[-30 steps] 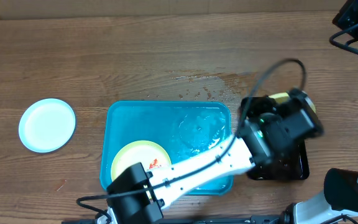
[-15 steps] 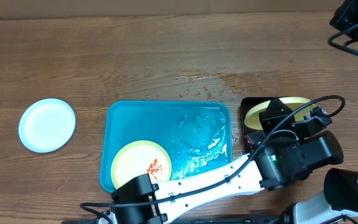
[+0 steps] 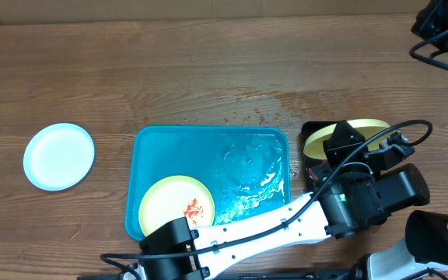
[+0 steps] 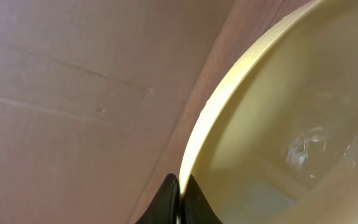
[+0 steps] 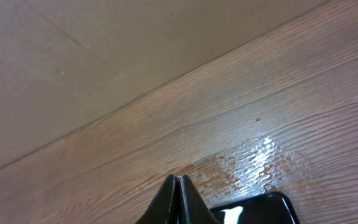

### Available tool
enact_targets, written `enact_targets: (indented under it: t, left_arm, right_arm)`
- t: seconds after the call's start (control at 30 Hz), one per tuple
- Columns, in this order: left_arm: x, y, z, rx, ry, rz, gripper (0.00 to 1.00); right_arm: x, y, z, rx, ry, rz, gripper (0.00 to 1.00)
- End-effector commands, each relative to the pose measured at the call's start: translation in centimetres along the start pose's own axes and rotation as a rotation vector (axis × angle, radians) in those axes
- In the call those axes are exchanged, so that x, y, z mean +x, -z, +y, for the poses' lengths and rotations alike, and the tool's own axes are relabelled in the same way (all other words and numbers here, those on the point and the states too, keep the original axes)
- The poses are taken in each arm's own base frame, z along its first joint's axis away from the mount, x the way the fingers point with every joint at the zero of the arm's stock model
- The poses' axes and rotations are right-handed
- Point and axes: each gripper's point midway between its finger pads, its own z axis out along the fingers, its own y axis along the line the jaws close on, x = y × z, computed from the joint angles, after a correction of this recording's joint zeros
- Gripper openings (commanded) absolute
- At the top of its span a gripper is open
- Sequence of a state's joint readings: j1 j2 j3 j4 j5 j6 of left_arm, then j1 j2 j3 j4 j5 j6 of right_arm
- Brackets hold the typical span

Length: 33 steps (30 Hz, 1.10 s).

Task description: Clean dirty plates on tray and stack at the side

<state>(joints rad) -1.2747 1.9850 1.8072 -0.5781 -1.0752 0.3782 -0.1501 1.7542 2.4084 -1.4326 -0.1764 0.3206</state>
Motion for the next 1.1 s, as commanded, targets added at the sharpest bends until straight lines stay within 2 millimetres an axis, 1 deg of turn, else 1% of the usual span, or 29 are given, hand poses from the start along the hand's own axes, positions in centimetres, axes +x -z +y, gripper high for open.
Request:
enact_targets:
  t: [0.0, 0.1, 0.17, 0.27, 0.3, 0.33, 0.4, 0.43, 0.47, 0.5, 0.53, 0.6, 0.63, 0.67, 0.7, 0.73, 0.77, 0.8, 0.87, 0.9, 0.93, 0.97, 1.07]
  left_arm:
    - [-0.7, 0.8, 2.6, -0.038, 0.040, -0.015, 0.04]
    - [-0.7, 0.8, 2.6, -0.038, 0.040, -0.015, 0.04]
    - [-0.9, 0.7, 2.5, -0.035, 0.076, -0.020, 0.04]
    - [-1.2, 0.8, 1.9, 0.003, 0.113, -0.036, 0.04]
    - [-1.3, 0.8, 1.5, 0.029, 0.140, -0.045, 0.04]
    - [-1.6, 0.9, 0.5, 0.083, 0.175, -0.059, 0.04]
    - [-2.1, 1.5, -2.2, 0.239, 0.198, -0.087, 0.04]
    - [-2.2, 1.8, -3.2, 0.299, 0.225, -0.088, 0.04]
    - [-2.0, 1.7, -3.4, 0.312, 0.254, -0.078, 0.04]
    - [-1.8, 1.5, -3.2, 0.300, 0.267, -0.067, 0.04]
    - [-1.4, 1.0, -2.5, 0.249, 0.267, -0.050, 0.04]
    - [-0.1, -0.3, 0.6, 0.052, 0.284, 0.002, 0.04]
    - [1.2, -1.6, 3.1, -0.102, 0.268, 0.055, 0.04]
    - [1.7, -2.1, 3.4, -0.109, 0.248, 0.071, 0.04]
    - [2.0, -2.6, 2.9, -0.077, 0.234, 0.078, 0.04]
    - [2.1, -2.9, 1.8, -0.004, 0.214, 0.080, 0.04]
    - [2.2, -3.0, 0.2, 0.101, 0.204, 0.074, 0.04]
    - [2.1, -2.8, -1.4, 0.201, 0.208, 0.068, 0.04]
    - [1.6, -1.6, -5.0, 0.424, 0.194, 0.045, 0.04]
    - [1.4, -1.1, -6.0, 0.488, 0.203, 0.039, 0.04]
    - [1.5, -1.2, -5.9, 0.471, 0.226, 0.048, 0.04]
    - [1.7, -1.7, -4.6, 0.385, 0.253, 0.064, 0.04]
    - [2.6, -2.9, 0.6, 0.049, 0.297, 0.095, 0.04]
  right_arm:
    - [-0.6, 1.9, 0.6, -0.023, 0.016, -0.047, 0.04]
    - [-0.6, 1.9, 0.6, -0.023, 0.016, -0.047, 0.04]
    - [-0.6, 1.9, 0.6, -0.023, 0.016, -0.047, 0.04]
    - [-0.6, 1.9, 0.6, -0.022, 0.016, -0.046, 0.04]
    - [-0.6, 1.9, 0.6, -0.023, 0.016, -0.046, 0.04]
    - [-0.6, 1.9, 0.6, -0.022, 0.016, -0.047, 0.04]
    - [-0.6, 1.9, 0.6, -0.022, 0.016, -0.047, 0.04]
    - [-0.6, 1.9, 0.6, -0.022, 0.016, -0.046, 0.04]
    - [-0.6, 1.9, 0.6, -0.022, 0.016, -0.045, 0.04]
    - [-0.5, 1.9, 0.6, -0.020, 0.015, -0.043, 0.04]
    - [-0.4, 1.9, 0.5, -0.019, 0.015, -0.040, 0.04]
    - [-0.3, 1.9, 0.5, -0.018, 0.014, -0.036, 0.04]
    - [-0.3, 1.9, 0.5, -0.017, 0.013, -0.034, 0.04]
    - [-0.3, 1.9, 0.5, -0.017, 0.014, -0.034, 0.04]
    - [-0.3, 1.9, 0.5, -0.017, 0.013, -0.034, 0.04]
    - [-0.3, 1.9, 0.5, -0.017, 0.013, -0.034, 0.04]
    - [-0.3, 1.9, 0.5, -0.017, 0.013, -0.034, 0.04]
    - [-0.3, 1.9, 0.5, -0.017, 0.013, -0.034, 0.04]
    - [-0.3, 1.9, 0.5, -0.017, 0.014, -0.034, 0.04]
    - [-0.3, 1.9, 0.5, -0.017, 0.014, -0.034, 0.04]
    - [-0.3, 1.9, 0.5, -0.017, 0.014, -0.034, 0.04]
    - [-0.3, 1.9, 0.5, -0.017, 0.017, -0.034, 0.04]
    - [-0.3, 1.9, 0.5, -0.017, 0.017, -0.034, 0.04]
